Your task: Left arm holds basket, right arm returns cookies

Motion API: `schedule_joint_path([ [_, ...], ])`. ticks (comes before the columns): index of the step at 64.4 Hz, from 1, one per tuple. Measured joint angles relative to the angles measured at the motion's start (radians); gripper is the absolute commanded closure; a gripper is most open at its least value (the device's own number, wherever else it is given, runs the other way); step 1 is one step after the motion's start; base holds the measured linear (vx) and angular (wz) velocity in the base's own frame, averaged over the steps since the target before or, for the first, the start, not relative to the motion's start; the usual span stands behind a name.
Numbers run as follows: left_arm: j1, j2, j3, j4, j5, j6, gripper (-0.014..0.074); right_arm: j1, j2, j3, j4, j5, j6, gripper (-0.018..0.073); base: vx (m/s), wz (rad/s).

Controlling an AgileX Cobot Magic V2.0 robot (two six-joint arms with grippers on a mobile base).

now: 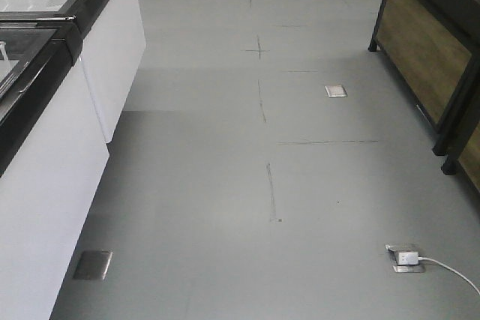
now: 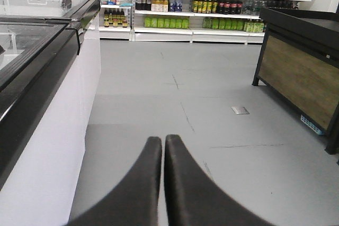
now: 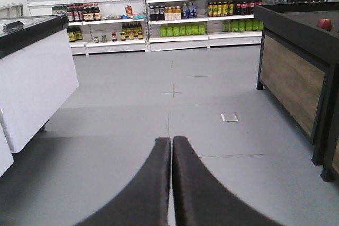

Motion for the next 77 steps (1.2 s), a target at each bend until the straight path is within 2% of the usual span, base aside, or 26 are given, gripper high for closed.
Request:
schedule_joint_path([
  [77,0.000,0.000,0.000,0.000,0.000,0.000,0.0604,0.000,0.000,0.000,0.000,0.000,0.000,0.0568,0.00,0.00],
])
